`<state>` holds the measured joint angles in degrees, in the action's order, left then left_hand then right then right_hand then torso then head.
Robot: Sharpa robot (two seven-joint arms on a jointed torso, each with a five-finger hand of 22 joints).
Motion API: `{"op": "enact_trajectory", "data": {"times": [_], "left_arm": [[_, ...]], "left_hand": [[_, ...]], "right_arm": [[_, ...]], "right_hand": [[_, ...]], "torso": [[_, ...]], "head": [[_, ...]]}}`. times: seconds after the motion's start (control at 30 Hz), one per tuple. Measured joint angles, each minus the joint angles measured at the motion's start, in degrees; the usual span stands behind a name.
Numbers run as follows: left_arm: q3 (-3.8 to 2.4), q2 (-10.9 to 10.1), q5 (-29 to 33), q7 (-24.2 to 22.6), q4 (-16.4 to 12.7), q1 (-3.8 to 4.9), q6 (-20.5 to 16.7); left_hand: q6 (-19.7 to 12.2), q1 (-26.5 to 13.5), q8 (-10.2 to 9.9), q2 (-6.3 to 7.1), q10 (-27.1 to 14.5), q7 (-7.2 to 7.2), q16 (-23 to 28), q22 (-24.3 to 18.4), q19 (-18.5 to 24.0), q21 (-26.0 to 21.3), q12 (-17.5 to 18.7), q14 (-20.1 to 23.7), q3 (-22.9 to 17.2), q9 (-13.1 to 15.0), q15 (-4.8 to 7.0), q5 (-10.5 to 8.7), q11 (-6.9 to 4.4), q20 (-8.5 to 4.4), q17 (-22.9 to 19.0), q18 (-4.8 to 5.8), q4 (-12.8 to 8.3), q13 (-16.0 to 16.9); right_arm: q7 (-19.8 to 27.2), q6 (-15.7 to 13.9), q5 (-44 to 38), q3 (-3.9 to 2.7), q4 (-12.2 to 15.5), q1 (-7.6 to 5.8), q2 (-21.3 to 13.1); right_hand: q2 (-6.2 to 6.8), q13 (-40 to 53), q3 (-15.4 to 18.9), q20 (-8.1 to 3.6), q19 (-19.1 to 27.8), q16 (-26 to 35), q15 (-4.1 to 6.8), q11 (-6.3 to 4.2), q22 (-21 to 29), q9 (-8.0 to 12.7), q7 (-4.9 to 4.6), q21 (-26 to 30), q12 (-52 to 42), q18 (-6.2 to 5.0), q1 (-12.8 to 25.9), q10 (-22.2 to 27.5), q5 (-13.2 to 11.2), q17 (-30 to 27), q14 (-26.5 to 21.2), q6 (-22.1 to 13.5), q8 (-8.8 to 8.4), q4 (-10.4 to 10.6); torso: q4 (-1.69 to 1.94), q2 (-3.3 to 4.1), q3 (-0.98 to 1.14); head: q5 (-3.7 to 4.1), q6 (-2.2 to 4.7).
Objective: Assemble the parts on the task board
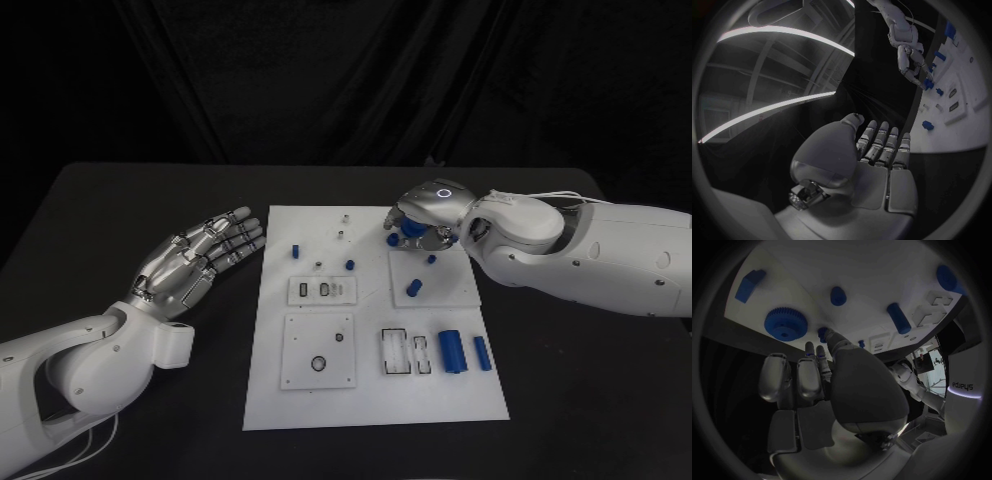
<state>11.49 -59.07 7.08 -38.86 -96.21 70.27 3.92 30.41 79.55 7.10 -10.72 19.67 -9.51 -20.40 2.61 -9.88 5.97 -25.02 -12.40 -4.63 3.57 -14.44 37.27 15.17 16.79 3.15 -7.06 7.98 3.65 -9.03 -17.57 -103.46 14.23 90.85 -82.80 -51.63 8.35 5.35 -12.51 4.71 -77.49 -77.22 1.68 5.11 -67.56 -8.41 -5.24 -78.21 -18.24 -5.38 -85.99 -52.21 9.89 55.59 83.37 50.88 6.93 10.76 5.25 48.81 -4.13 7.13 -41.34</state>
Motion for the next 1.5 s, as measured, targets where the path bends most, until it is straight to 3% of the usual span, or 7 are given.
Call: {"op": "enact_trajectory", "data": {"times": [0.2, 0.27, 0.6, 0.83, 1.07, 1.5], "left_arm": [[0.04, 0.0, 0.0, 0.0, 0.2, 0.00, 0.4], [0.05, 0.1, 0.0, 0.0, 0.2, 0.00, 0.5], [0.09, 0.2, 0.0, 0.0, 0.4, 0.00, 1.0], [0.13, 0.2, 0.0, 0.0, 0.6, 0.00, 1.2], [0.17, 0.3, 0.0, 0.0, 0.7, 0.00, 1.3], [0.24, 0.2, 0.0, 0.0, 0.8, 0.00, 1.5]], "left_hand": [[0.0, -0.3, 0.0, 0.17, 0.1, 0.00, -0.2, -0.1, 0.0, 0.0, 0.0, 0.2, -0.6, 0.0, -0.20, 0.00, 0.32, 0.00, 0.0, 0.09, 0.0, 0.0], [0.0, -0.3, 0.0, 0.17, 0.1, 0.00, -0.2, -0.1, 0.0, 0.0, 0.0, 0.2, -0.8, 0.0, -0.20, 0.00, 0.32, 0.00, 0.0, 0.95, 0.0, 0.0], [0.2, -0.3, 0.0, 0.18, 0.1, 0.20, -0.4, -0.1, 0.0, 0.0, -0.2, 0.2, -1.1, 0.0, -0.20, 0.00, 0.32, 0.00, 0.0, 0.94, 0.0, 0.0], [0.2, -0.5, 0.0, -0.06, -0.1, 0.20, -0.7, -0.1, 0.0, 0.0, -0.2, 0.4, -1.9, 0.0, -0.41, 0.00, 0.52, 0.00, 0.0, 0.93, -0.3, 0.0], [0.2, -0.5, 0.0, -0.06, -0.1, 0.20, -0.9, -0.1, 0.0, 0.0, -0.5, 0.4, -2.6, 0.0, -0.41, 0.00, 0.52, 0.00, 0.0, 0.93, -0.2, 0.0], [0.4, -0.8, 0.0, 0.20, 0.1, 0.00, -0.9, -0.1, 0.0, 0.0, -0.5, 0.4, -2.9, 0.1, -0.41, 0.00, 0.74, 0.00, 0.0, 0.92, -0.2, 0.0]], "right_arm": [[0.2, -0.4, 0.1, 0.00, -0.4, 0.22, 0.4], [0.2, -0.4, 0.2, 0.00, -0.5, 0.28, 0.5], [0.3, -0.6, 0.2, -0.01, -0.8, 0.57, 0.9], [0.8, -1.2, 0.5, -0.01, -1.1, 0.77, 0.9], [1.4, -1.6, 1.5, 0.00, -1.5, 1.02, 1.4], [2.1, -1.8, 2.4, -0.32, -2.6, 1.58, 2.2]], "right_hand": [[-0.21, 0.1, -0.4, 0.20, 0.2, 0.2, -0.48, 0.00, 0.1, -0.2, -0.01, 0.0, -0.4, 0.00, 0.2, -0.7, 0.0, -0.1, 0.1, 0.0, 0.00, 0.4], [-0.21, 0.2, -0.8, 0.21, 0.2, 0.2, -0.62, -0.10, 0.0, -0.3, -0.04, 0.0, -0.5, 0.00, 0.2, -1.1, 0.0, 0.0, 0.2, 0.4, 0.00, 0.3], [-0.77, 0.2, -2.3, 0.75, 0.1, 0.2, -0.98, -0.45, -0.4, -1.1, -0.43, 0.0, -0.9, 0.00, 0.7, -3.7, 0.0, 0.3, 0.2, 2.7, 0.96, 1.1], [-2.13, 0.0, -4.0, 1.03, -0.2, 0.2, -1.14, -0.78, -1.0, -1.9, -1.07, 0.0, -0.9, 0.00, 0.7, -6.4, 0.6, 0.8, 0.3, 5.2, 1.96, 1.5], [-3.00, -0.8, -6.3, 1.03, -0.2, 0.2, -1.13, -1.02, -1.4, -2.5, -1.86, 0.0, 0.2, 0.00, -0.6, -8.2, 4.1, 1.1, 0.3, 6.6, 2.39, -0.2], [-2.61, -1.3, -7.9, 0.88, -0.4, 0.2, -1.13, -1.54, -1.7, -3.3, -1.87, 0.0, 1.3, 0.00, -1.0, -11.4, 4.2, 1.1, 0.3, 8.7, 3.27, -1.8]], "torso": [[-0.09, 0.00, 0.04], [-0.13, 0.00, 0.04], [-0.21, -0.01, 0.03], [-0.15, -0.02, -0.01], [-0.14, -0.03, -0.04], [-0.23, -0.07, -0.03]], "head": [[-0.03, -0.15], [-0.12, -0.21], [-0.32, -0.45], [-0.35, -0.63], [-0.27, -0.66], [-0.54, -0.53]]}}
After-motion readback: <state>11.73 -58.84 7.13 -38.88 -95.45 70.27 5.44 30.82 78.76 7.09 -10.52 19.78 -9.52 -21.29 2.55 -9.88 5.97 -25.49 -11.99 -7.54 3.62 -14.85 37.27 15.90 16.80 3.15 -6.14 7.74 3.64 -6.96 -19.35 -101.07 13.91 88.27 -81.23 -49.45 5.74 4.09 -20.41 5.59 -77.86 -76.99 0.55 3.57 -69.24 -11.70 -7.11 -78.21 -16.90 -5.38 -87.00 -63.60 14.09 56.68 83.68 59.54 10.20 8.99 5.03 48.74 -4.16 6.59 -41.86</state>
